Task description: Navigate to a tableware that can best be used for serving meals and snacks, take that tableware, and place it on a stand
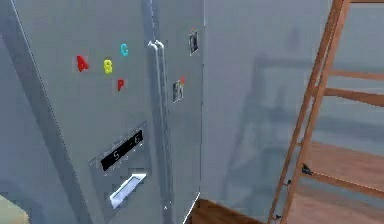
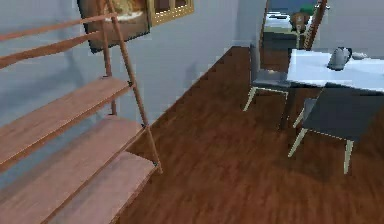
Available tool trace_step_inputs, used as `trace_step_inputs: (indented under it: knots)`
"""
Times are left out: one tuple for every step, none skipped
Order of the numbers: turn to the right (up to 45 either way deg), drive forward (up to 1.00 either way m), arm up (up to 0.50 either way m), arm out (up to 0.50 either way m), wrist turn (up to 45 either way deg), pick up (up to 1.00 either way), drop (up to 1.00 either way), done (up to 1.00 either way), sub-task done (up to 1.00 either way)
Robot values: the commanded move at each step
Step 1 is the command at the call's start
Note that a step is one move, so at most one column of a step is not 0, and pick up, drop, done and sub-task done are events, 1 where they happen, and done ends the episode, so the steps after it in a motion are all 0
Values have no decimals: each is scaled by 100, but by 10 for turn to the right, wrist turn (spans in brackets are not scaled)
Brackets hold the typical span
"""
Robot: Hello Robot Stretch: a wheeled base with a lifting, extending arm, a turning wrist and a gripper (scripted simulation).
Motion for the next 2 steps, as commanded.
trace_step_inputs:
  knots:
    - [450,0,0,0,0,0,0,0,0]
    - [450,0,0,0,0,0,0,0,0]
